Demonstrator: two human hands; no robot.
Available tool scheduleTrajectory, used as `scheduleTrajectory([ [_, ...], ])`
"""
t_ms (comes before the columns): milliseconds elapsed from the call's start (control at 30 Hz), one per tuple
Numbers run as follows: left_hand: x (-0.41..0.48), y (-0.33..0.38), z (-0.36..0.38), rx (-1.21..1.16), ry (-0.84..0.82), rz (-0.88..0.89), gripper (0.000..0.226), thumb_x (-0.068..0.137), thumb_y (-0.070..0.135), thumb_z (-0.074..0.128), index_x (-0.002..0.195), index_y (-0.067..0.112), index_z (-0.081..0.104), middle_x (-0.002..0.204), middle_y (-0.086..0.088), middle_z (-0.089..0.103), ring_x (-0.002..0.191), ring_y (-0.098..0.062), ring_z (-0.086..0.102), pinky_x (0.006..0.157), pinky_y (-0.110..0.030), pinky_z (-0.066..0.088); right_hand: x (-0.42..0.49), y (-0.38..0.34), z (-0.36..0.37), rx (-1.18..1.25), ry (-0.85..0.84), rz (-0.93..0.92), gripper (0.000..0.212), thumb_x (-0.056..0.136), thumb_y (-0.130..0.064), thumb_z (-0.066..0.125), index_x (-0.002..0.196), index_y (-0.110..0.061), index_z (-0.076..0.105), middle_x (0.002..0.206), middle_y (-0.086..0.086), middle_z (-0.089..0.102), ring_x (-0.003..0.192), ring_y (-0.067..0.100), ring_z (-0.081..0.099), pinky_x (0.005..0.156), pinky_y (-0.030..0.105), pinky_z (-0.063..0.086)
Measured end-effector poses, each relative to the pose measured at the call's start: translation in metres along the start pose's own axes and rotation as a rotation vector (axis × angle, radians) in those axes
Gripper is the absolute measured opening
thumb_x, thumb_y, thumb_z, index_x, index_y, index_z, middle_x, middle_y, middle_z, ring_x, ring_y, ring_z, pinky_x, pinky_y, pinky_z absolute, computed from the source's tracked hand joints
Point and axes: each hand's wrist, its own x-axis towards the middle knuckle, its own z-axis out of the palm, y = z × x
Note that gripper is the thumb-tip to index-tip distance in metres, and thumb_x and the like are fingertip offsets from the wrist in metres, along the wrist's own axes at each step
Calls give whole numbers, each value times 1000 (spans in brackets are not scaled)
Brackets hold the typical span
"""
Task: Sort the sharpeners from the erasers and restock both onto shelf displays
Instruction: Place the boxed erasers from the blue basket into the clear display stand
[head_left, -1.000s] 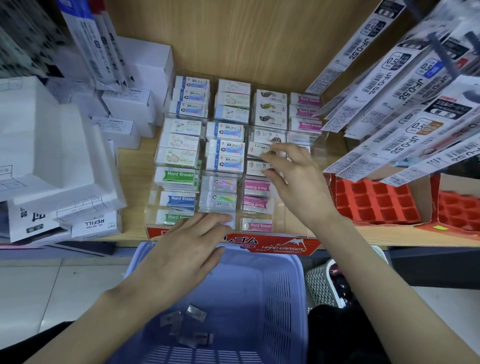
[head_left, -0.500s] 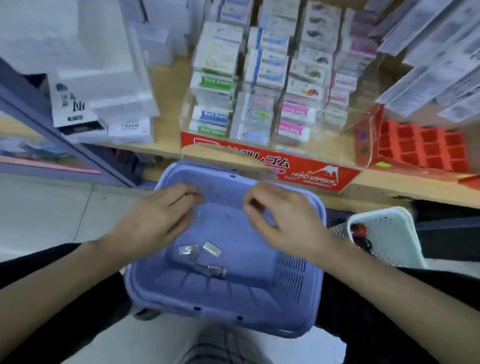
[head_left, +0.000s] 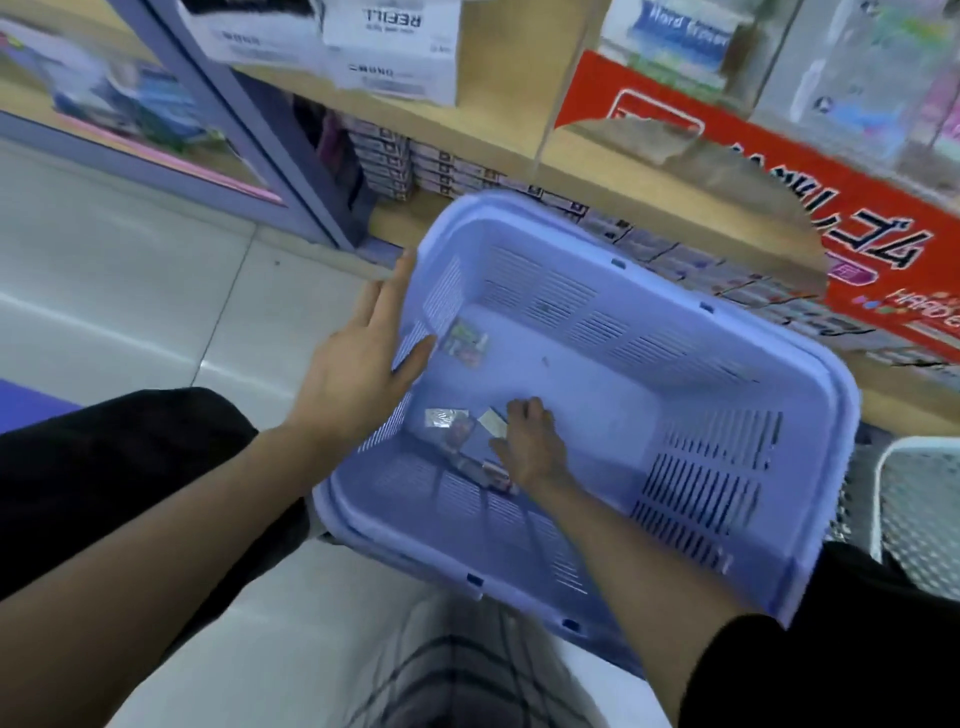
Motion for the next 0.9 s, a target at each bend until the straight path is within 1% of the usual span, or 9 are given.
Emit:
scheduleTrajectory([
  [100,-1,1,-1,5,-4,15,69,95,36,45,152,17,10,138,-14,41,67,-40,56,50,-37,37,9,-3,11,32,91,-61,39,89,-20,59,121,-2,46,125,17,44,117,33,42,84,39,41],
  [233,0,2,-1,-10,4,-12,68,93,39,41,151,21,11,142,-9,40,86,-41,59,62,-45,47,4,-8,13,165,256,-232,30,79,-9,66,106,0,58,104,21,55,97,39,53,81,42,45],
  [300,-1,1,-1,-11,8,-17,68,92,39,42,151,22,12,143,-7,40,90,-40,60,66,-44,48,0,-11,15,75,194,-428,45,68,-14,76,110,-8,60,105,16,56,94,37,55,74,40,50],
  [367,-1,0,-1,-15,9,-27,67,94,36,46,151,22,12,143,-7,39,92,-40,60,68,-44,48,2,-15,19,4,74,-557,62,64,-12,78,122,-14,57,120,17,53,106,40,52,82,43,50],
  [500,-1,0,0,-36,14,-41,67,94,37,46,151,25,11,141,-6,41,93,-39,60,72,-47,50,12,-23,22,-74,-22,-610,76,61,-10,79,131,-18,52,138,14,46,120,40,43,96,45,46],
  [667,0,-2,0,-56,17,-16,66,91,43,41,148,29,11,142,-5,41,93,-39,61,69,-48,51,14,-33,25,-152,43,-528,83,31,-15,92,109,-12,63,107,10,63,90,33,61,66,32,53],
  [767,-1,-1,-1,-54,27,-2,65,91,46,38,147,32,10,141,-5,42,93,-39,61,69,-49,52,11,-35,27,-61,47,-429,83,49,-8,88,123,3,53,119,21,55,106,39,54,83,43,53],
  [833,-1,-1,-1,-58,32,2,65,90,48,36,147,31,11,140,-6,43,94,-39,61,69,-49,52,11,-35,25,-45,23,-409,77,68,-8,79,134,2,41,133,21,43,122,38,40,94,44,44],
  [900,-1,0,-1,-54,43,12,65,90,49,35,148,30,12,139,-7,44,94,-38,61,70,-49,53,12,-35,23,-33,12,-371,74,75,-11,75,138,-1,36,139,18,35,128,34,31,95,42,39],
])
